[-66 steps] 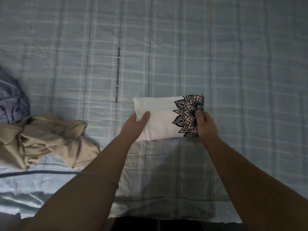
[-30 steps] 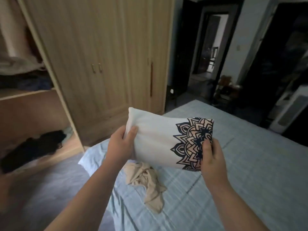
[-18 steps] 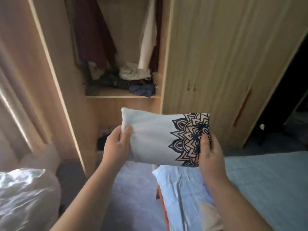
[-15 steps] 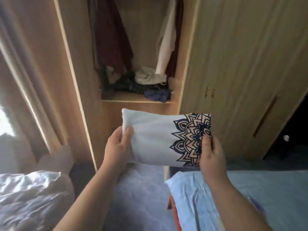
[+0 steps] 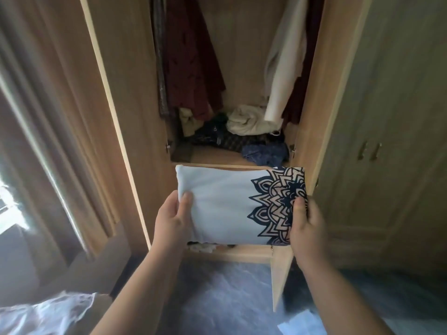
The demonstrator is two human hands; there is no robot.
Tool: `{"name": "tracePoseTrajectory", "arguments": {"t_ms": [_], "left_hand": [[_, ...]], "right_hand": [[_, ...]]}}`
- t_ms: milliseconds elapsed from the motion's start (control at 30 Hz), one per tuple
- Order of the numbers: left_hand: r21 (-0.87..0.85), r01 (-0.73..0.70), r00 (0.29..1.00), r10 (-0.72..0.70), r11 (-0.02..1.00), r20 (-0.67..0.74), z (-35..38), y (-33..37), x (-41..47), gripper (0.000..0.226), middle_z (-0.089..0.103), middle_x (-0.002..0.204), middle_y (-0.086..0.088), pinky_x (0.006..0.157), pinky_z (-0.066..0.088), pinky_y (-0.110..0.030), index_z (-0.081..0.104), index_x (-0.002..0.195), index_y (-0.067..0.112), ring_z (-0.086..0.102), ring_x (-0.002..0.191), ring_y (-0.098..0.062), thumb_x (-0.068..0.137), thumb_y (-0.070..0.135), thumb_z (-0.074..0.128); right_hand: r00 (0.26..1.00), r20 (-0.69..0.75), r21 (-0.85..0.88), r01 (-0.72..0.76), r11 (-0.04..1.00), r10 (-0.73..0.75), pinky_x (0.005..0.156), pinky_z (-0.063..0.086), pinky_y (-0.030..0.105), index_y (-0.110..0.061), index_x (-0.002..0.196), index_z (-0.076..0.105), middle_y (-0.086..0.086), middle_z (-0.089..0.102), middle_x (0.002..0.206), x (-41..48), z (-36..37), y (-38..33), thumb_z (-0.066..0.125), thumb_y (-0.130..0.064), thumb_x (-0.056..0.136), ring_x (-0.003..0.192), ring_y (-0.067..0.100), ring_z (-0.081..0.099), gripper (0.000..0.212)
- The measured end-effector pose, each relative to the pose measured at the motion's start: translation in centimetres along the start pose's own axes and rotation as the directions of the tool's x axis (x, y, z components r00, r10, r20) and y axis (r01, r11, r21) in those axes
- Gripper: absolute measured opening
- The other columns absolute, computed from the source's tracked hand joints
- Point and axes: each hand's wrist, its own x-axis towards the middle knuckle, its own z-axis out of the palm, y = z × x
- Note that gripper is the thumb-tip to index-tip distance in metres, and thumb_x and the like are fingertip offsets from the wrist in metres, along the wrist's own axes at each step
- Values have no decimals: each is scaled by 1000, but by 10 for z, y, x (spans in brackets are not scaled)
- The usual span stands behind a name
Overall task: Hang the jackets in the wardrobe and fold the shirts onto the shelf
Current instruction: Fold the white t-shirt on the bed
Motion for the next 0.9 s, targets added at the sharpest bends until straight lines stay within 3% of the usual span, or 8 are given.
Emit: {"name": "tracePoseTrajectory", "arguments": {"t_ms": [133, 233, 433, 567, 667, 767, 900], "left_hand": [[-29, 29, 999, -31, 999, -43, 44, -12, 50, 26, 69, 90, 1, 73, 53, -40, 64, 93, 24, 65, 83, -16, 103, 38, 45], [-29, 25, 998, -27, 999, -52, 79, -21, 94, 25, 70, 91, 3, 74, 54, -43, 65, 94, 28, 67, 86, -18, 101, 43, 46], [11, 45, 995, -44, 999, -89, 124, -56, 185, 27, 68, 85, 5, 69, 53, -41, 62, 90, 26, 64, 78, -11, 103, 41, 44], [28, 82, 994, -80, 996, -68, 139, -94, 257, 26, 67, 89, 8, 73, 58, -55, 61, 91, 31, 66, 82, -15, 102, 45, 42], [14, 75, 997, -74, 997, -34, 154, -124, 321, 24, 68, 90, 12, 73, 59, -51, 62, 93, 34, 66, 82, -10, 102, 44, 43], [-8, 89, 996, -88, 996, 33, 169, -160, 392, 22, 69, 94, 9, 76, 59, -40, 61, 99, 33, 67, 85, -7, 101, 45, 43], [62, 146, 975, -154, 987, 160, 185, -207, 489, 29, 67, 103, 11, 74, 54, -27, 57, 111, 32, 66, 92, -7, 98, 53, 41]], "right_hand": [[999, 53, 37, -12, 999, 10, 64, 38, 11, -27, 105, 59, -20, 62, 92, 66, 22, 28, 37, -38, 104, 83, -8, 55, 24], [998, 55, 44, 11, 999, -13, 65, 39, 14, -28, 105, 58, -22, 61, 91, 120, 36, 45, 36, -40, 103, 83, -10, 55, 25], [998, 65, 43, -9, 999, 6, 62, 35, -2, -22, 109, 60, -23, 59, 90, 211, 93, 82, 38, -31, 105, 78, -25, 51, 24], [996, 74, 14, -44, 999, 43, 65, 36, -1, -19, 115, 61, -23, 58, 91, 266, 151, 114, 38, -33, 104, 81, -14, 54, 29], [996, 58, -10, -67, 998, 68, 71, 40, 17, -23, 117, 60, -22, 59, 94, 308, 200, 135, 37, -36, 104, 93, 12, 59, 30], [997, 11, -46, -70, 996, 71, 83, 37, 24, -15, 128, 60, -7, 60, 102, 355, 252, 159, 39, -34, 104, 99, 17, 56, 37], [990, -19, -80, -139, 987, 138, 87, 38, 27, -15, 129, 58, -1, 62, 109, 415, 321, 191, 37, -38, 104, 102, 19, 56, 40]]}}
